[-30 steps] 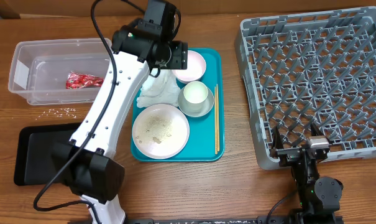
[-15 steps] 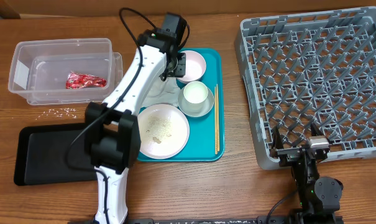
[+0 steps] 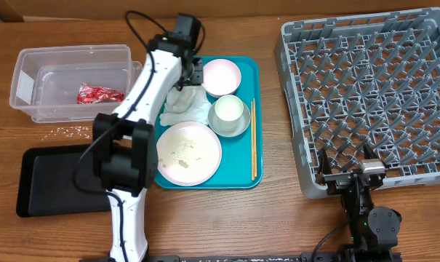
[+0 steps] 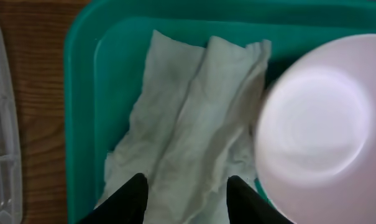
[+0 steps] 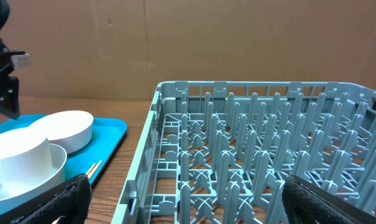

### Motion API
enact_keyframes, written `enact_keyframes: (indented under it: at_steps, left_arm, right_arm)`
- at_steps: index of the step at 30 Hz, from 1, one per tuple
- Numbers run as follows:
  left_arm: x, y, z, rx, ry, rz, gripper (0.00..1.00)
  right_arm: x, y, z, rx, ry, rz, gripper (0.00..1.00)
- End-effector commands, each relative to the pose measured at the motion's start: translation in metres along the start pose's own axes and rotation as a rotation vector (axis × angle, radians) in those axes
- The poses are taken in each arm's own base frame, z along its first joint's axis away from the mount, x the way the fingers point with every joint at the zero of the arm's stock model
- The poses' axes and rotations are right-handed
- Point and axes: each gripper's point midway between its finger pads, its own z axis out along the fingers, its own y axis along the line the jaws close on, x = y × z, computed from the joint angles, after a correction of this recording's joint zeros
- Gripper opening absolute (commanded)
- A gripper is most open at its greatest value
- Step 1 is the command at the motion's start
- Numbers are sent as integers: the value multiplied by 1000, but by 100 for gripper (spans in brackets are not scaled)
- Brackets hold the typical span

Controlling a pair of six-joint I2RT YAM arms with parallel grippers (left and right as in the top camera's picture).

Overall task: Sort waste into correct bins and load items into the dishwasher
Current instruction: 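Move the left gripper back over the white napkin on the tray, then lower the left gripper and pinch the white napkin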

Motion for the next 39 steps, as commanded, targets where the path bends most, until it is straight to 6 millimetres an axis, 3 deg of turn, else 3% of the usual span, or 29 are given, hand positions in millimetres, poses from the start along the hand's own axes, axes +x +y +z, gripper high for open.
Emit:
enact_keyframes:
  at_steps: [1, 9, 18, 39]
  left_arm:
    - [4, 2, 11, 21, 34, -14, 44]
    - [16, -12, 24, 97, 91, 15, 47]
    - [24, -11, 36, 89, 121, 40, 47]
    - [25, -10, 40, 79, 124, 68, 45]
  right_arm:
    - [1, -1, 0, 10, -8, -1, 100]
    - [1, -1, 0, 10, -8, -1, 100]
    - [1, -1, 0, 10, -7, -1, 100]
    - [1, -1, 0, 10, -8, -1, 100]
